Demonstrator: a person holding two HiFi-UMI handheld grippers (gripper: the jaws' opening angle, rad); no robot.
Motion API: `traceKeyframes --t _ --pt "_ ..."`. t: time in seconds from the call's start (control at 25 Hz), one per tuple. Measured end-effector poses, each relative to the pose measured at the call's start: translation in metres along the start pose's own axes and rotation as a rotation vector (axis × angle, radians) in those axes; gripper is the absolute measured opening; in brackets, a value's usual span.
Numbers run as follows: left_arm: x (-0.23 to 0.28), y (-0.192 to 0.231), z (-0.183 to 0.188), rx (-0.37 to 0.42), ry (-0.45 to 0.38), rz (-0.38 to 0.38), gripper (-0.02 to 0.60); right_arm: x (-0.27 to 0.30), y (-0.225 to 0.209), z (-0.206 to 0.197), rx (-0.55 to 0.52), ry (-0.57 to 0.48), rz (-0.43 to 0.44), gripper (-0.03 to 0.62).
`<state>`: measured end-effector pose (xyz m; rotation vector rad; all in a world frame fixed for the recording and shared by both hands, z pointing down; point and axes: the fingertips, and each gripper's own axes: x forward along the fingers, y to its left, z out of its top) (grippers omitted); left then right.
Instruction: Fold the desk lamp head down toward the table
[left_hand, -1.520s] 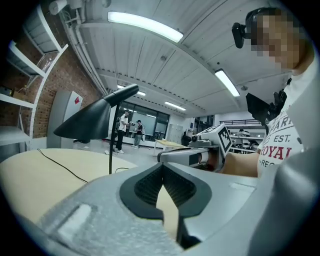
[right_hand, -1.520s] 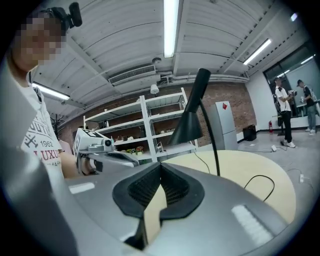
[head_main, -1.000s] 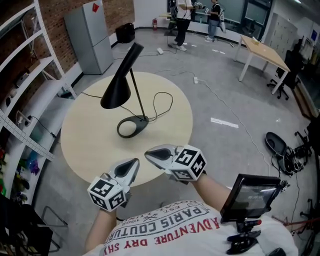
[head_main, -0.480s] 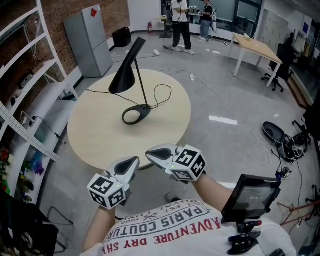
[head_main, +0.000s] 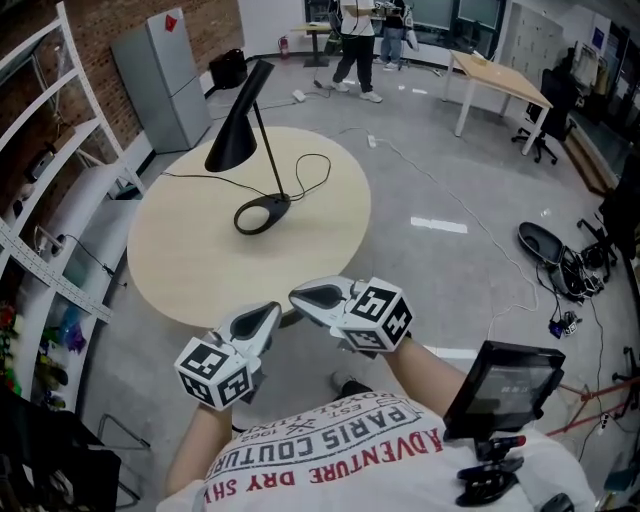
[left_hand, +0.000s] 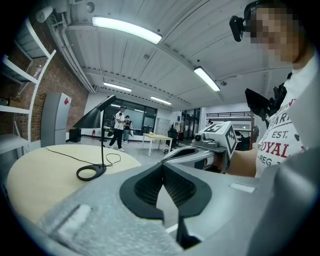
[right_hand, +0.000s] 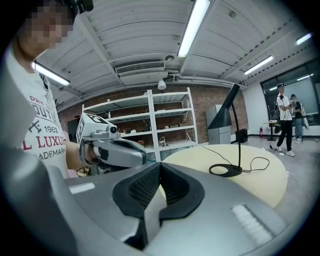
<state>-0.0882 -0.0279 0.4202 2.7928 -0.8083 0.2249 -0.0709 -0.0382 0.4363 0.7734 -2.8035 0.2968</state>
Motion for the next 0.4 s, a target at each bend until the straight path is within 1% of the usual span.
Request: traceKeyframes --t 0.16,0.4 --pt "0.0 -0.001 -0.003 -0.001 0.012 -0.014 0.003 0.004 0.003 -0.002 0.007 0.009 0.001 0.006" --pt "-0.004 -0.002 -0.019 -0.031 0.029 -0.018 0.005 0.008 0.01 -0.016 0.026 0.029 0.006 0.006"
